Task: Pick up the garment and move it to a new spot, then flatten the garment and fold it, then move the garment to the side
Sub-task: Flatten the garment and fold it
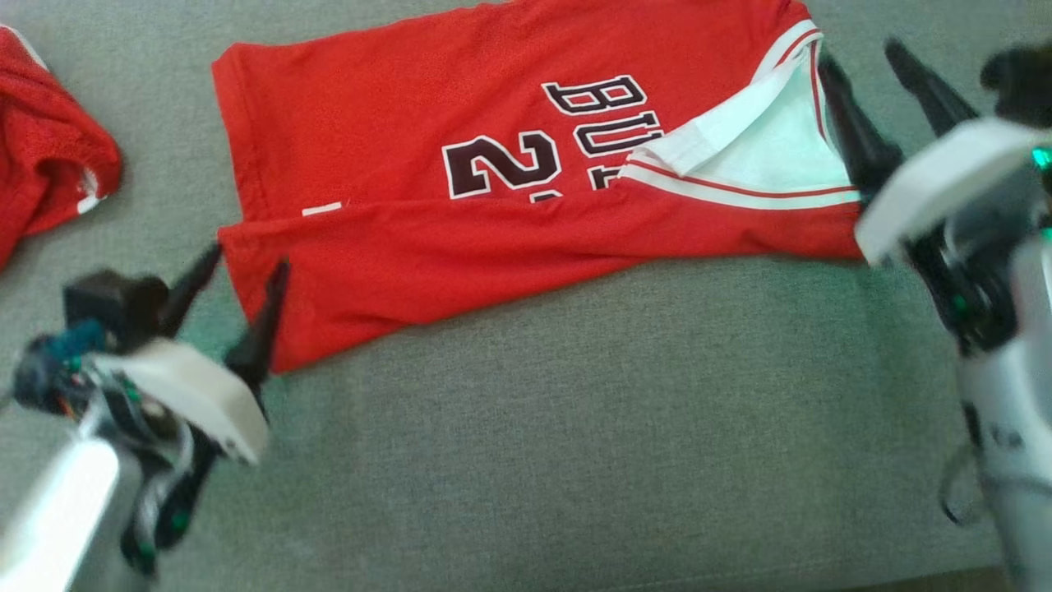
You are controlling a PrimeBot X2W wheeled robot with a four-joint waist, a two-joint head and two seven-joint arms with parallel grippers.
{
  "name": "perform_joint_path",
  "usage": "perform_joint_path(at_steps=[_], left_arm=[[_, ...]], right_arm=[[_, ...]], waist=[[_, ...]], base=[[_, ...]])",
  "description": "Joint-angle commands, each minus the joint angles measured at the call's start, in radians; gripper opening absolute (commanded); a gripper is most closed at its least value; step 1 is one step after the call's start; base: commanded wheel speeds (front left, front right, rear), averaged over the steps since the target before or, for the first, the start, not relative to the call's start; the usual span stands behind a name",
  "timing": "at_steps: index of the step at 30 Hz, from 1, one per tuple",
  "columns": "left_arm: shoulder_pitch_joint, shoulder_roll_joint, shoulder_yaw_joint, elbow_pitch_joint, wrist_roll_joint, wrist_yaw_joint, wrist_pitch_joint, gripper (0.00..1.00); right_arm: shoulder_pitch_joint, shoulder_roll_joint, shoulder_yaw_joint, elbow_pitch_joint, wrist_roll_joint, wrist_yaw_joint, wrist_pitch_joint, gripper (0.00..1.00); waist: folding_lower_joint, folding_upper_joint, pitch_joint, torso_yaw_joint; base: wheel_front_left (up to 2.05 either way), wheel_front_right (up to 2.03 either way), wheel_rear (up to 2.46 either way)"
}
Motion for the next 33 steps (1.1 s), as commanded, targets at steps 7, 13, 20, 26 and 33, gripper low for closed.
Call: perform_joint_path(at_steps=[7,13,20,26,33], left_arm=[[0.122,0.059,-0.013,-0.217,0.078,0.048,-0.005,1.0],[0.113,0.054,-0.048,-0.197,0.109,0.043,-0.004,1.0],[0.103,0.056,-0.103,-0.172,0.121,0.004,0.021,1.0],[0.076,0.073,-0.118,-0.121,0.148,-0.01,0.031,0.15],[0.039,0.125,-0.141,-0.104,0.14,-0.094,0.049,0.0]], right_arm=[[0.213,-0.162,0.05,-0.188,-0.057,0.008,0.156,1.0],[0.235,-0.166,0.055,-0.212,-0.069,0.008,0.215,1.0],[0.244,-0.181,0.072,-0.222,-0.044,0.008,0.286,1.0],[0.242,-0.198,0.08,-0.216,-0.03,0.008,0.329,0.82],[0.187,-0.175,0.054,-0.134,0.035,0.008,0.395,0.0]], waist=[[0.0001,0.0,0.047,-0.006],[0.0001,0.0,0.071,-0.001],[0.0001,0.0,0.08,0.008],[0.0001,0.0,0.085,0.007],[0.0001,0.0,0.064,0.004]], base=[[0.0,0.0,0.0],[0.0,0.0,0.0],[0.0,0.0,0.0],[0.0,0.0,0.0],[0.0,0.0,0.0]])
